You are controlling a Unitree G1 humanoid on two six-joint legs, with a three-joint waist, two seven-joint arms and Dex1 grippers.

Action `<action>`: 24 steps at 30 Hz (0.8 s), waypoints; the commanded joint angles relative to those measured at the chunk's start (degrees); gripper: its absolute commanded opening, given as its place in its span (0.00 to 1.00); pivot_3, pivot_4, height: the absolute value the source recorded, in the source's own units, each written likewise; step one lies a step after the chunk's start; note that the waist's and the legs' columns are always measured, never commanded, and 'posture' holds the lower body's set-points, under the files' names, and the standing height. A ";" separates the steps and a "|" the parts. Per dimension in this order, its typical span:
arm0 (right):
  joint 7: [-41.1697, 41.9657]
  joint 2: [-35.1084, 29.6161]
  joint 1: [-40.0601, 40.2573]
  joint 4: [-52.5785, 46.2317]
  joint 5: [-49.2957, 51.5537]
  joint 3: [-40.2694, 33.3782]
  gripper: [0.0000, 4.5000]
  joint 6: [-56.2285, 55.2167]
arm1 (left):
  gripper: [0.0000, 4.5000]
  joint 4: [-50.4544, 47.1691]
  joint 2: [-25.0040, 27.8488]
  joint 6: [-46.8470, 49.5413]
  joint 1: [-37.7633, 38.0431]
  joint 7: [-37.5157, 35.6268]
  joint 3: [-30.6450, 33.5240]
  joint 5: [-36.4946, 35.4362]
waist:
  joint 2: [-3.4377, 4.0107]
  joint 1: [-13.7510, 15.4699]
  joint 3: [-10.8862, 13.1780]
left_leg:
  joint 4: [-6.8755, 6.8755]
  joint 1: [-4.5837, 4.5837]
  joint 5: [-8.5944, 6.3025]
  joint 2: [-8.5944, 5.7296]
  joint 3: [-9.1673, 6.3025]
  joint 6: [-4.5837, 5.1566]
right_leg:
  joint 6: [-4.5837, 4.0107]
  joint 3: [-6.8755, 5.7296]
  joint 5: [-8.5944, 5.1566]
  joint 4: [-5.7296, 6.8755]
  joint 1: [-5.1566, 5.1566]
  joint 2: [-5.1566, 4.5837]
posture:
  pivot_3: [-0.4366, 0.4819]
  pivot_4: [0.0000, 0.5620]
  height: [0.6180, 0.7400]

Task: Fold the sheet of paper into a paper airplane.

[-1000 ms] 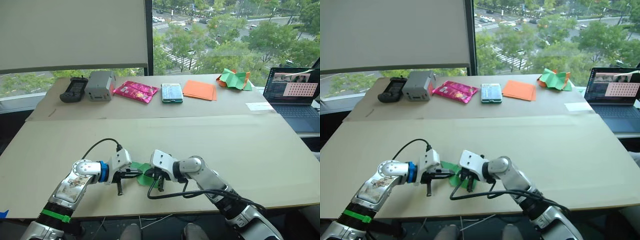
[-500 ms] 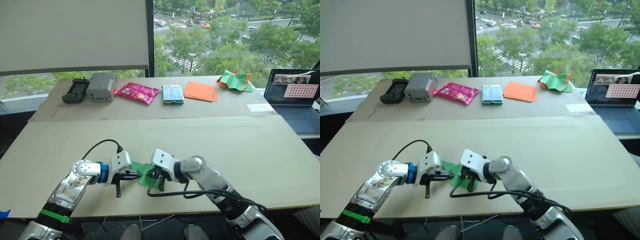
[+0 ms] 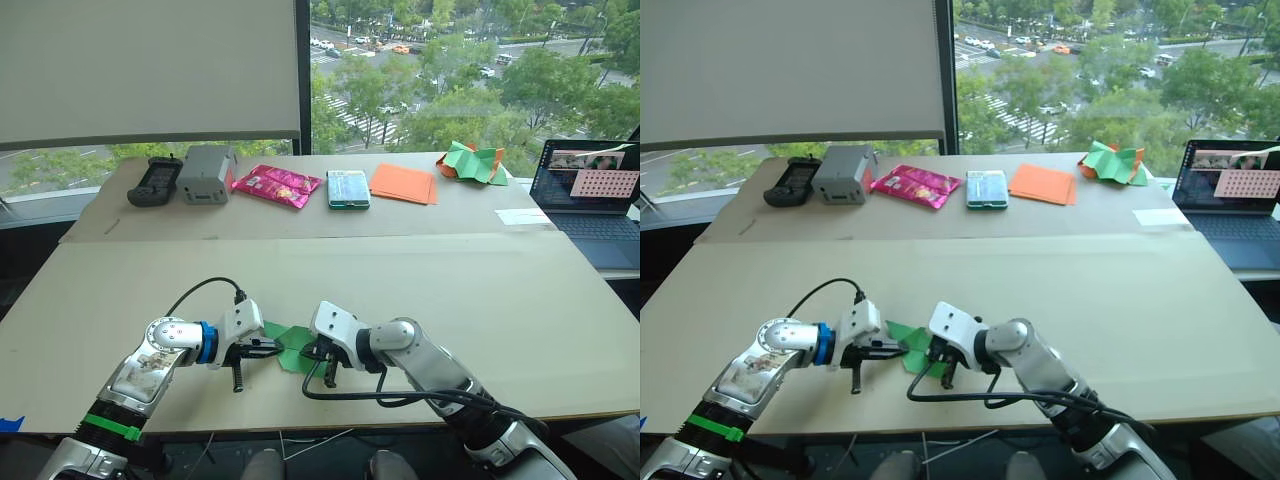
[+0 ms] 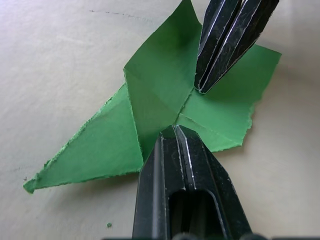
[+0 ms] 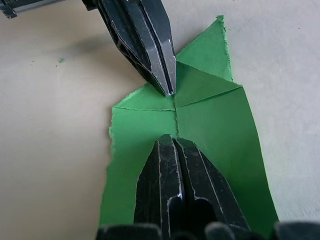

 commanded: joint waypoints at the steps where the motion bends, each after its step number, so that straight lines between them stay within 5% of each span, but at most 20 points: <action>1: -0.90 -2.04 2.68 6.12 -1.58 2.34 0.00 5.79 | 0.00 -3.01 1.16 4.49 -2.15 -1.74 3.46 -4.58 | -0.08 -0.09 0.06 | 0.00 -0.01 0.00 0.00 -0.01 0.00 | 0.00 -0.01 0.00 0.00 -0.01 0.00 | 0.48 0.27 0.72; 5: -1.47 -1.81 2.56 6.35 -1.28 2.34 0.00 5.97 | 0.00 -3.26 -0.08 7.90 -4.55 -1.31 5.66 -8.26 | -0.14 -0.18 0.07 | -0.01 -0.15 0.00 0.01 -0.02 0.00 | 0.00 -0.04 0.00 0.00 -0.12 0.00 | 0.48 0.27 0.72; 24: -3.16 0.62 -1.09 -1.88 3.36 -2.60 0.00 6.79 | 0.00 5.08 -4.47 -0.56 -3.62 3.62 -1.98 3.18 | -0.14 -0.14 0.11 | 0.00 -0.23 0.01 -0.01 -0.01 0.01 | 0.00 -0.03 0.00 -0.04 -0.17 0.00 | 0.48 0.27 0.72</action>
